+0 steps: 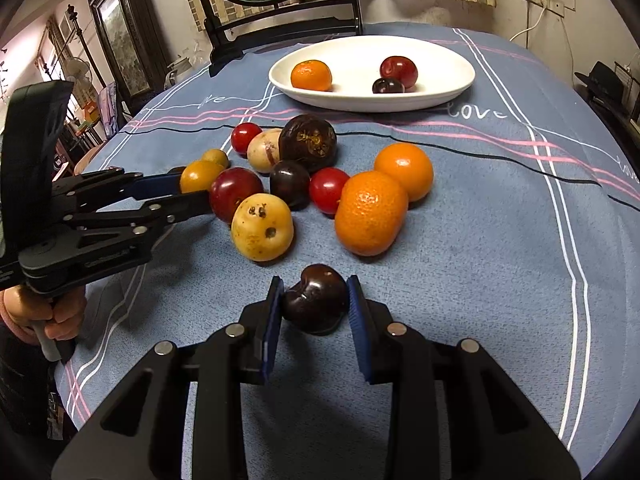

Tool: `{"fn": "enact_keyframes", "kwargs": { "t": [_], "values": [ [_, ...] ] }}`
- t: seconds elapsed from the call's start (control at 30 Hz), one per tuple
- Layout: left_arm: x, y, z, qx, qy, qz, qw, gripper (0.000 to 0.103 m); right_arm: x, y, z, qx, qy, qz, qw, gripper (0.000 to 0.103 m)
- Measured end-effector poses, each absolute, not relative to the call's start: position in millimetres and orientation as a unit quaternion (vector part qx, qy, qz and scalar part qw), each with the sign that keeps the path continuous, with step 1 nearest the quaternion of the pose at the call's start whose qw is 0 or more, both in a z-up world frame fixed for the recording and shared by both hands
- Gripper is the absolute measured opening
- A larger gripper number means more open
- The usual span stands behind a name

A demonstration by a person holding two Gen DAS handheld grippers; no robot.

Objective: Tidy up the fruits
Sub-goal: 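Grasp a dark plum with the right gripper while the left gripper grasps a tangerine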

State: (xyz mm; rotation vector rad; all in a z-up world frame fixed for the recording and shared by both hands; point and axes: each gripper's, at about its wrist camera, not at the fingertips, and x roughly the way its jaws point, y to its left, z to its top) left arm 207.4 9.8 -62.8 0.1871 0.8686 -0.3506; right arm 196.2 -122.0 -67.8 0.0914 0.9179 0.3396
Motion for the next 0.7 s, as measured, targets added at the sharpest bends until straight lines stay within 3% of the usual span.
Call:
{"fn": "enact_keyframes", "kwargs": {
  "t": [0.5, 0.7],
  "values": [
    [213, 6, -60, 0.086, 0.410, -0.151, 0.895, 0.037, 195, -124, -68, 0.046, 0.441, 0.165, 0.881, 0.032],
    [211, 11, -41, 0.078, 0.397, -0.146, 0.903, 0.021, 193, -122, -60, 0.033, 0.431, 0.169, 0.886, 0.032]
  ]
}}
